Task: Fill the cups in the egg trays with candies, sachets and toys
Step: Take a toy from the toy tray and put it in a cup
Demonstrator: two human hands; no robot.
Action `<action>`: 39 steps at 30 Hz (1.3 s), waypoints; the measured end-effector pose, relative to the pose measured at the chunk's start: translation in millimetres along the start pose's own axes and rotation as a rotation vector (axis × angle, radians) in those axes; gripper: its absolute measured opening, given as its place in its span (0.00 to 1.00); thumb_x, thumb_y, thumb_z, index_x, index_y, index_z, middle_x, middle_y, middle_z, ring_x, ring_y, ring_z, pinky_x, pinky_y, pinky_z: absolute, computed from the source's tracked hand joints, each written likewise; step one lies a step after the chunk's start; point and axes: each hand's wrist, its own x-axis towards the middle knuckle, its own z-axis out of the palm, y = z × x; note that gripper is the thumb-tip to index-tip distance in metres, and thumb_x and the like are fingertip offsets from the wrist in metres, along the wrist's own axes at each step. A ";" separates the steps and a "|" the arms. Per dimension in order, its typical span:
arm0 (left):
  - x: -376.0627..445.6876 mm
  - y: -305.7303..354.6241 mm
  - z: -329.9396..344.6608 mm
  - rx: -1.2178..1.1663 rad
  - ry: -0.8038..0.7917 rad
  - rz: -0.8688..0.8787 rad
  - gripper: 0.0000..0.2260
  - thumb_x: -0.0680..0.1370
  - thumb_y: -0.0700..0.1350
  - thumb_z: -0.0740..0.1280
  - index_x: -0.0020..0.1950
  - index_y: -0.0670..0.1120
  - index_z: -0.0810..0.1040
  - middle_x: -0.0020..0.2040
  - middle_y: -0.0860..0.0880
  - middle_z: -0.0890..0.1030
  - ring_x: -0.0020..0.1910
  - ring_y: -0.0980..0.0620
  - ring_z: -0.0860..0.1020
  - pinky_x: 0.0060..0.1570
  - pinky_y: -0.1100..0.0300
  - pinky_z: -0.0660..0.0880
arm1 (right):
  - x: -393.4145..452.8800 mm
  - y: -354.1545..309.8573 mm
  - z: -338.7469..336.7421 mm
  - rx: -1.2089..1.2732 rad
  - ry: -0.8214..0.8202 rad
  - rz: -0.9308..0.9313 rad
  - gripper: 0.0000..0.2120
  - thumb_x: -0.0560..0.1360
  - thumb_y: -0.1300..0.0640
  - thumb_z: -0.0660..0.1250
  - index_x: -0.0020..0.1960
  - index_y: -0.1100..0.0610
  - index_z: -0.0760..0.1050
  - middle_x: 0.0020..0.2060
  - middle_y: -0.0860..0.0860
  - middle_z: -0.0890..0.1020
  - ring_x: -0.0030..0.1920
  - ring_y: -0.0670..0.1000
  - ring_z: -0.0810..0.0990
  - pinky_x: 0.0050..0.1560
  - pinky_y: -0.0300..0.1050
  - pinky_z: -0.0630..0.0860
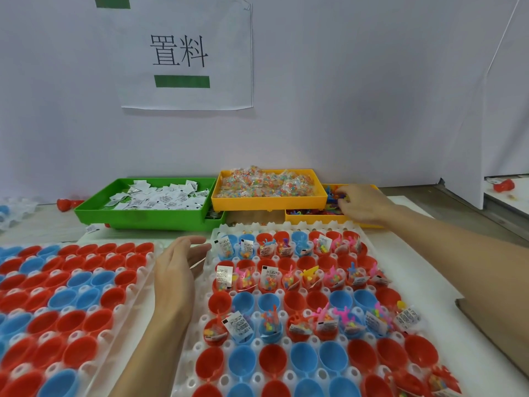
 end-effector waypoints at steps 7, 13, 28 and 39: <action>-0.7 -0.3 0.0 0.005 -0.004 0.011 0.14 0.82 0.42 0.56 0.48 0.45 0.82 0.47 0.45 0.85 0.51 0.48 0.83 0.49 0.56 0.76 | -1.7 -11.6 0.9 0.403 -0.219 -0.079 0.16 0.79 0.43 0.65 0.65 0.44 0.74 0.58 0.39 0.77 0.58 0.44 0.75 0.53 0.39 0.71; -1.6 0.3 -0.3 0.011 -0.004 0.018 0.14 0.82 0.43 0.56 0.47 0.45 0.82 0.46 0.46 0.86 0.50 0.49 0.83 0.49 0.56 0.76 | 3.5 -21.3 7.9 0.362 -0.107 -0.045 0.11 0.81 0.43 0.62 0.42 0.45 0.76 0.36 0.44 0.77 0.38 0.44 0.76 0.35 0.38 0.66; -2.3 1.0 0.8 0.004 -0.004 0.010 0.14 0.82 0.42 0.56 0.48 0.44 0.81 0.47 0.44 0.85 0.51 0.49 0.82 0.48 0.57 0.76 | 5.5 20.5 -4.3 0.256 0.090 0.145 0.09 0.76 0.64 0.71 0.54 0.55 0.83 0.56 0.56 0.84 0.48 0.49 0.78 0.36 0.36 0.71; -1.4 1.1 1.0 -0.008 -0.011 0.011 0.15 0.82 0.42 0.55 0.47 0.45 0.81 0.47 0.44 0.84 0.50 0.48 0.82 0.48 0.57 0.75 | 6.9 21.9 -0.2 0.189 0.009 0.159 0.17 0.72 0.59 0.77 0.60 0.58 0.81 0.58 0.57 0.82 0.52 0.54 0.79 0.50 0.46 0.76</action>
